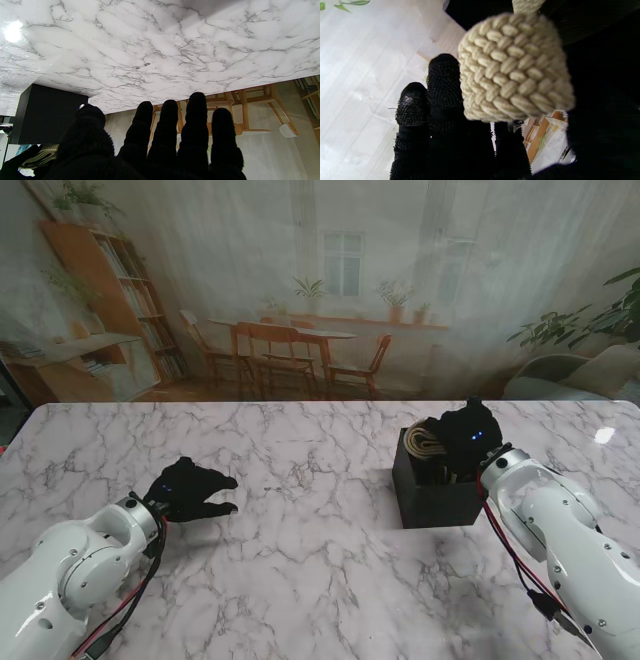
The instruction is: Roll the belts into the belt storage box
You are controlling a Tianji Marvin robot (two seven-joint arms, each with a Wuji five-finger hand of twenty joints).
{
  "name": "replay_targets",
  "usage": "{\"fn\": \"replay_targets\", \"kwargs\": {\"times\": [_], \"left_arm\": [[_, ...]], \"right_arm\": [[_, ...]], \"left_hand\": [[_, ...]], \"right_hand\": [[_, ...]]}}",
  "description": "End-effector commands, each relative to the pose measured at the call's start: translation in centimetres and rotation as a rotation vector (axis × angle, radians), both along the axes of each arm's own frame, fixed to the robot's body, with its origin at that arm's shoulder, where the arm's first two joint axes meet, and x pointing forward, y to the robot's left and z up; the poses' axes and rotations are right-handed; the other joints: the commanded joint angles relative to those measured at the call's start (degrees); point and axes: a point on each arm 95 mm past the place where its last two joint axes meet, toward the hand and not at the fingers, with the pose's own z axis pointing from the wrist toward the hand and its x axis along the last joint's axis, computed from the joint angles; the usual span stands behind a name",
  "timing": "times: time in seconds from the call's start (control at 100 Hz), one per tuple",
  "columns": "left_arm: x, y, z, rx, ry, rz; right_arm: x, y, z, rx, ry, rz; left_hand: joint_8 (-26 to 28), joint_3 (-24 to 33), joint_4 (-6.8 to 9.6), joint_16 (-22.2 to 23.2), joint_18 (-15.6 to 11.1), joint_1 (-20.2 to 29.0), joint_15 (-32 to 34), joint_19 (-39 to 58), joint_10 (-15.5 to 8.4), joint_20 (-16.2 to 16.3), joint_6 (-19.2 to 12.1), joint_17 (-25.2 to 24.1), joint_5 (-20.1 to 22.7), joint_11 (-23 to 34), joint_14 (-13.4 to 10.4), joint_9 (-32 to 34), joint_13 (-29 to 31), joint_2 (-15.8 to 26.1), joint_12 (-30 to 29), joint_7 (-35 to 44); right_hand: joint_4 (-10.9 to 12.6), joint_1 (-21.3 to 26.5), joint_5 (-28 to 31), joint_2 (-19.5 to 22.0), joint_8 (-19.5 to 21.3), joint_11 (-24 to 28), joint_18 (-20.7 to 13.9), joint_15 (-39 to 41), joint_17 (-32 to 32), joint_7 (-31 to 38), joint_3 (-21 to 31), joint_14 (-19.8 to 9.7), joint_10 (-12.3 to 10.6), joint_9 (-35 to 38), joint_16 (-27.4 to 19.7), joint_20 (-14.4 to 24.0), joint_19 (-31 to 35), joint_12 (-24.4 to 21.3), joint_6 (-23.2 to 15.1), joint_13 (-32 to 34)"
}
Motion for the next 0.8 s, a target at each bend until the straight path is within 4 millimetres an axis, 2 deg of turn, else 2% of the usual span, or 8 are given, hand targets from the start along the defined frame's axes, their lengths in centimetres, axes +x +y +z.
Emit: {"fn": "replay_targets", "kwargs": {"times": [0.0,0.3,0.64,0.79], "left_arm": [[-0.2,-0.3,0.0,-0.001,0.01,-0.011],[-0.2,-0.4,-0.1,-0.024,0.019,-0.021],[-0.1,-0.5,-0.1,-0.031,0.029,-0.027],[-0.1,-0.6,-0.1,-0.029,0.032,-0.032]], "right_arm": [[0.3,-0.1,-0.5,0.006,0.01,-0.015],[0.9,-0.1,-1.5,0.125,0.059,-0.097],[0.0,0.0,-2.4,0.15,0.114,-0.126],[-0.4,-0.1,-2.8,0.121,0.143,-0.136]], "left_hand": [[0.7,-1.8,-0.17,-0.3,2.3,0.0,-1.4,-1.3,-0.3,-0.6,-0.9,-0.8,1.8,-0.6,-0.1,-1.5,-1.4,2.6,-0.6,0.5],[0.8,-1.8,-0.16,-0.3,2.3,0.0,-1.4,-1.4,-0.5,-0.6,-0.9,-0.8,1.8,-0.7,-0.1,-1.4,-1.3,2.6,-0.6,0.4],[0.9,-1.8,-0.16,-0.3,2.3,0.0,-1.4,-1.5,-0.5,-0.5,-1.0,-0.9,1.8,-0.6,-0.1,-1.3,-1.3,2.6,-0.6,0.4],[0.9,-1.8,-0.15,-0.3,2.4,0.1,-1.4,-1.5,-0.5,-0.5,-1.1,-0.8,1.8,-0.6,-0.2,-1.3,-1.3,2.6,-0.5,0.4]], "right_hand": [[2.0,12.8,6.2,5.7,2.9,1.7,-0.3,-2.4,-0.4,7.8,8.2,-3.8,-6.7,4.5,0.8,-0.7,-0.2,2.5,-13.2,1.0],[2.1,12.9,5.2,7.3,1.6,-1.2,-0.2,-6.5,0.7,6.7,7.0,-3.6,-6.3,4.4,-0.2,-1.5,-1.9,0.8,-11.2,1.3],[2.1,11.9,4.5,9.8,-1.8,-4.5,0.2,-9.5,0.5,3.7,4.8,-1.8,-4.7,3.5,-1.7,-2.1,-2.7,-2.1,-8.3,0.3],[2.7,7.0,1.5,11.1,-3.9,-7.4,0.2,-13.8,-3.0,0.4,2.2,-1.0,-4.4,0.2,-3.5,-2.8,-4.7,-4.2,-7.0,-3.1]]}}
